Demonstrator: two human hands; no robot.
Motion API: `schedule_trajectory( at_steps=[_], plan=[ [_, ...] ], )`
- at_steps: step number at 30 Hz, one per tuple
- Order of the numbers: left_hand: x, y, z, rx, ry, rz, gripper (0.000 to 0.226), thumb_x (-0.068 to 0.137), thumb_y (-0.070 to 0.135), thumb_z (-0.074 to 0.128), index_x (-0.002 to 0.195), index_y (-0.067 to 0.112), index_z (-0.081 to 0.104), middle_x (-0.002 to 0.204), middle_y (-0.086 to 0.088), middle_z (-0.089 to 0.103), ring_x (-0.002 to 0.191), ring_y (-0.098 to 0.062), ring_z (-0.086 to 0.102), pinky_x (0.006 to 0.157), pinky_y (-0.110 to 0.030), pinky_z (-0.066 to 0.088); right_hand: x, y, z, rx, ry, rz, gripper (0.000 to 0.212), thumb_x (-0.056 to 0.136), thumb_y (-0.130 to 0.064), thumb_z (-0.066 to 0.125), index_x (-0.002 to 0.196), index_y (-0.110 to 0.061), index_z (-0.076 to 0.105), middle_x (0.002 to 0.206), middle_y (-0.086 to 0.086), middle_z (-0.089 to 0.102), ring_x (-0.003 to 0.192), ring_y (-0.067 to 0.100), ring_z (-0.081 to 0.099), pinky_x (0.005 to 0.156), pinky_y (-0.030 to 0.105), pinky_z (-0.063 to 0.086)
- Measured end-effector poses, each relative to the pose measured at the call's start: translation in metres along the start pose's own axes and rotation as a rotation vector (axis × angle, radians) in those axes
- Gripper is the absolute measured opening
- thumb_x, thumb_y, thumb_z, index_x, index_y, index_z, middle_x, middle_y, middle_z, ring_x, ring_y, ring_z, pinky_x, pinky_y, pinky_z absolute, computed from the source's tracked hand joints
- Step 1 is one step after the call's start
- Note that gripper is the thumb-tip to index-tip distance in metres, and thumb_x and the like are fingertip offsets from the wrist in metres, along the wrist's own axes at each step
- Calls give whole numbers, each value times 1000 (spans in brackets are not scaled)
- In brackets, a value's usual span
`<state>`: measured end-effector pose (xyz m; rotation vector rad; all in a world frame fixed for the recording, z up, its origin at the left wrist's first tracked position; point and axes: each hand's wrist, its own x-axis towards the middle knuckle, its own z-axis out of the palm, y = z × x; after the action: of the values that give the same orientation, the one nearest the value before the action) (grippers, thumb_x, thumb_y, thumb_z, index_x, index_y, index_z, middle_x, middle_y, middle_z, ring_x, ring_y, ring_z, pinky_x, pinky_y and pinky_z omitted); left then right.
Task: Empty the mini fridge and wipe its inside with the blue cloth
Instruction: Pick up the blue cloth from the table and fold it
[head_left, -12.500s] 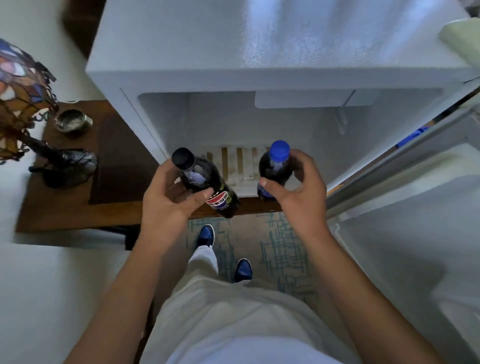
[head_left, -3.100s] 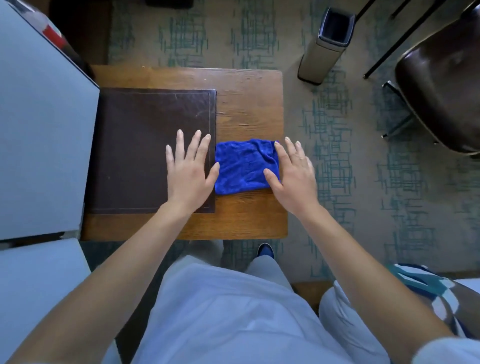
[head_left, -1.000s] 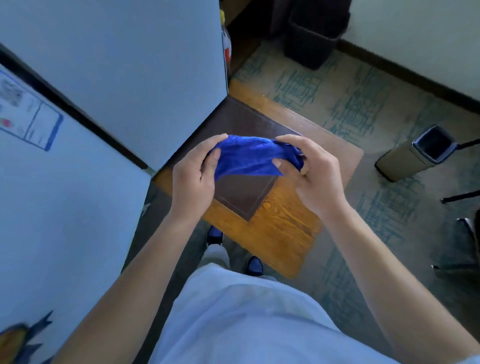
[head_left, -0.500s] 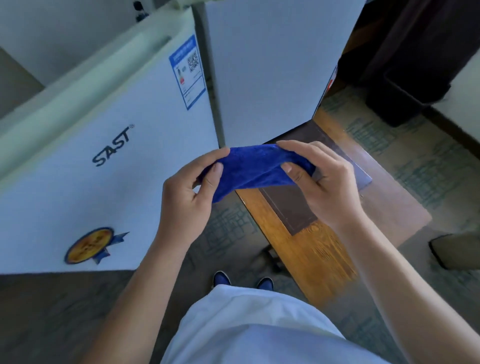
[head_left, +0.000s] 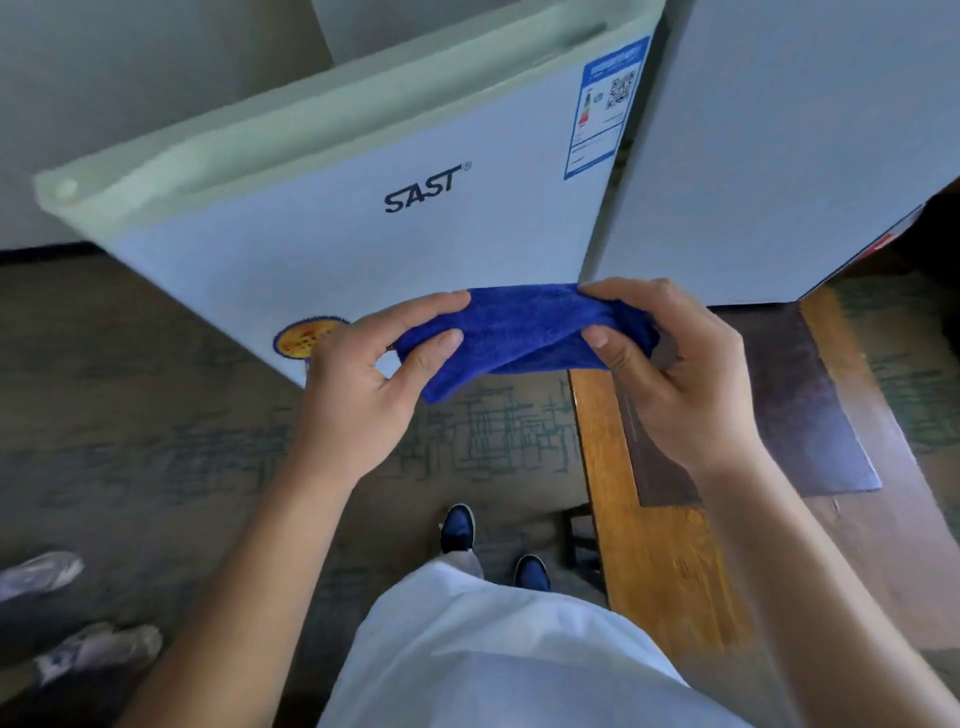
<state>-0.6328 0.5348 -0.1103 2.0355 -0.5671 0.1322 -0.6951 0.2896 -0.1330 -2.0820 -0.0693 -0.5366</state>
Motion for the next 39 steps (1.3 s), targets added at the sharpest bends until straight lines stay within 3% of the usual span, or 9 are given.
schedule_trajectory(
  at_steps=[4, 12, 17, 20, 23, 28, 30, 34, 39],
  plan=[
    [-33, -6, -15, 54, 149, -61, 31, 99, 15, 68, 120, 37, 67, 111, 39, 68, 99, 8, 67, 87, -19, 54, 0, -4, 19, 82, -151, -42, 26, 99, -25, 67, 125, -21, 67, 109, -1, 72, 102, 10, 67, 89, 25, 53],
    [-92, -19, -61, 93, 322, -180, 28, 100, 16, 66, 125, 29, 67, 124, 15, 70, 112, 0, 69, 89, -16, 55, 8, -33, 74, 166, -362, -144, 26, 100, -21, 68, 125, -16, 69, 111, -3, 71, 104, 7, 66, 90, 23, 52],
    [-115, -39, -99, 167, 436, -235, 25, 100, 16, 66, 123, 24, 67, 117, 14, 71, 90, 13, 65, 79, -4, 45, 10, -57, 122, 216, -453, -171, 25, 100, -21, 67, 125, -18, 69, 111, -10, 69, 102, 4, 64, 89, 20, 48],
    [-123, -60, -131, 196, 452, -239, 22, 101, 16, 66, 121, 23, 68, 115, 14, 72, 95, 8, 68, 81, -10, 49, 13, -73, 157, 229, -487, -231, 24, 100, -19, 67, 124, -16, 70, 112, -18, 65, 103, 0, 61, 91, 16, 44],
    [-130, -84, -162, 166, 493, -263, 20, 101, 15, 65, 119, 20, 69, 106, 14, 73, 92, 9, 67, 79, -9, 48, 20, -94, 192, 228, -537, -299, 24, 100, -19, 67, 123, -13, 70, 112, -3, 71, 106, 14, 64, 92, 25, 49],
    [-128, -114, -200, 204, 594, -274, 19, 103, 13, 63, 119, 20, 70, 89, 29, 68, 77, 20, 57, 74, -2, 39, 36, -123, 238, 210, -589, -366, 24, 100, -15, 66, 124, -11, 69, 110, -7, 67, 101, -4, 57, 93, 11, 38],
    [-123, -124, -210, 245, 636, -270, 19, 104, 12, 62, 120, 16, 70, 97, 24, 69, 82, 19, 58, 78, -3, 39, 45, -129, 256, 206, -607, -375, 24, 101, -15, 65, 124, -10, 69, 111, -8, 66, 100, -3, 57, 93, 9, 38],
    [-112, -144, -221, 315, 665, -294, 22, 106, 20, 59, 122, 12, 72, 118, 10, 71, 110, 0, 65, 94, -25, 51, 66, -133, 281, 197, -628, -392, 24, 101, -16, 65, 124, -9, 69, 111, -12, 63, 99, 5, 60, 93, 14, 42],
    [-103, -158, -232, 311, 712, -363, 21, 106, 19, 58, 122, 16, 71, 120, 9, 70, 114, -5, 65, 96, -28, 51, 95, -129, 310, 236, -683, -459, 24, 100, -15, 67, 123, -8, 70, 110, -14, 62, 97, 11, 62, 92, 22, 48]
  ],
)
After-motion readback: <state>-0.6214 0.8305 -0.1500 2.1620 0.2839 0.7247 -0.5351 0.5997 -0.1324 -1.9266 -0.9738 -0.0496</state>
